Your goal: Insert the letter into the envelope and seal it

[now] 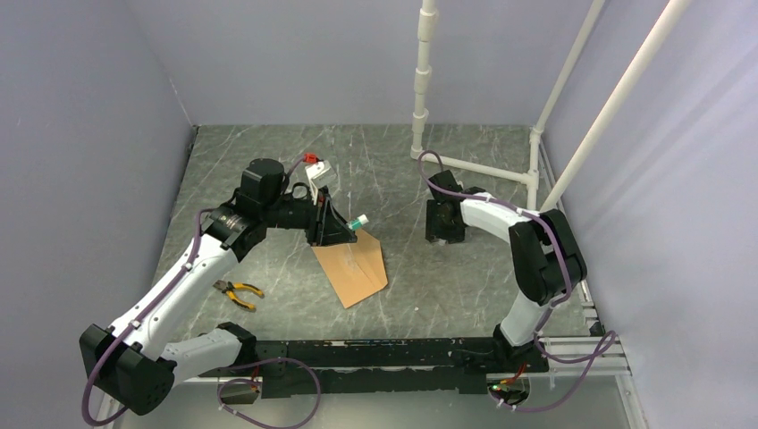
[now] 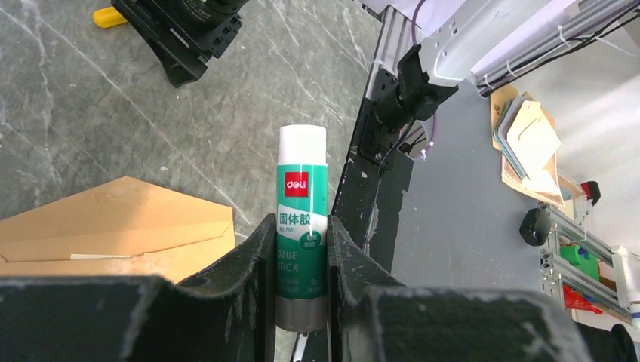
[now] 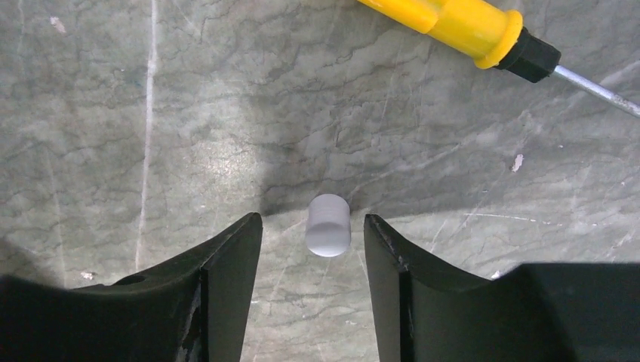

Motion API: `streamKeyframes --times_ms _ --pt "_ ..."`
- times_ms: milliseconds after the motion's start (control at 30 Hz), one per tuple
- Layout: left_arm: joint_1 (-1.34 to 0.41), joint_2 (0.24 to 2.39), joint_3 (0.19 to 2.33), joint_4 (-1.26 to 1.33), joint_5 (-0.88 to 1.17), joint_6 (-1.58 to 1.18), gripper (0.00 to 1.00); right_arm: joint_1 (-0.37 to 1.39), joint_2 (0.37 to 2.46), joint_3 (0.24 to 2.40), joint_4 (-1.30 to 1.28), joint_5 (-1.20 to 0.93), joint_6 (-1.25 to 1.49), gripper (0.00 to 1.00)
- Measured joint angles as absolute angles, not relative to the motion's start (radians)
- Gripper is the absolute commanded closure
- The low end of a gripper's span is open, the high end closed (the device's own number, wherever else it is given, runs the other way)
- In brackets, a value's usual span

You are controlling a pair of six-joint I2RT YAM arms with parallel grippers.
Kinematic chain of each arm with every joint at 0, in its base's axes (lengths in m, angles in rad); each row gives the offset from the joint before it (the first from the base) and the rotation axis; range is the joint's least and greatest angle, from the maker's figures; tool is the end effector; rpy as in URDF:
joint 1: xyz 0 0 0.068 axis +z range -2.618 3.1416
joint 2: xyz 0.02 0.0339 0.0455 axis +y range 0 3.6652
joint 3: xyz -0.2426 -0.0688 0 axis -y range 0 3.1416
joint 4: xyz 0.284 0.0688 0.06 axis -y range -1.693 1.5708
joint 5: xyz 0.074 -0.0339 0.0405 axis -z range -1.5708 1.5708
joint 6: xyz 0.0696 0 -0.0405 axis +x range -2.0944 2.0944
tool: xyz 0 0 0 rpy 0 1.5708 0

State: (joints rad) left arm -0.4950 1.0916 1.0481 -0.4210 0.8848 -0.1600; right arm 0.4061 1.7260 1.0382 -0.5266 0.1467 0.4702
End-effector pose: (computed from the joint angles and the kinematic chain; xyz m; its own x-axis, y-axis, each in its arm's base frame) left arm 0.2385 -0.1899 0.3235 -0.5341 0.1736 -0.8274 0.8352 0.2598 -0.4846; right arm 0.3392 0.1348 0.0854 -0.9233 0.0908 -0.3731 0.0835 0.9959 0.0360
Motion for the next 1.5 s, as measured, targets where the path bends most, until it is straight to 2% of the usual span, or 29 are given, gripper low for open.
streamKeyframes --times_ms 367,467,567,733,833,1067,1233,1500 --pt "-0.495 1.091 1.048 -0.338 0.841 -0.257 0.98 0.406 1.579 1.065 -0.583 0.128 0.456 0.39" --pt "-0.495 1.091 1.046 -0.262 0.801 -0.336 0.97 0.406 1.439 1.06 -0.564 0.031 0.451 0.3" --pt "-0.495 1.09 1.033 -0.152 0.776 -0.434 0.97 0.41 1.232 1.022 -0.456 -0.117 0.481 0.21" --pt "-0.495 1.106 1.008 0.046 0.773 -0.575 0.98 0.452 0.965 0.921 -0.118 -0.333 0.667 0.17" --pt "-0.499 1.131 1.001 0.155 0.793 -0.638 0.97 0.526 0.941 0.912 0.041 -0.374 0.772 0.16" --pt "-0.514 1.157 0.989 0.29 0.819 -0.719 0.98 0.657 1.017 0.9 0.236 -0.366 0.9 0.16" --pt "-0.523 1.157 0.975 0.363 0.847 -0.763 0.97 0.675 1.029 0.885 0.308 -0.315 0.923 0.25" --pt "-0.54 1.157 0.955 0.398 0.866 -0.79 0.98 0.68 1.084 0.913 0.368 -0.31 0.919 0.59"
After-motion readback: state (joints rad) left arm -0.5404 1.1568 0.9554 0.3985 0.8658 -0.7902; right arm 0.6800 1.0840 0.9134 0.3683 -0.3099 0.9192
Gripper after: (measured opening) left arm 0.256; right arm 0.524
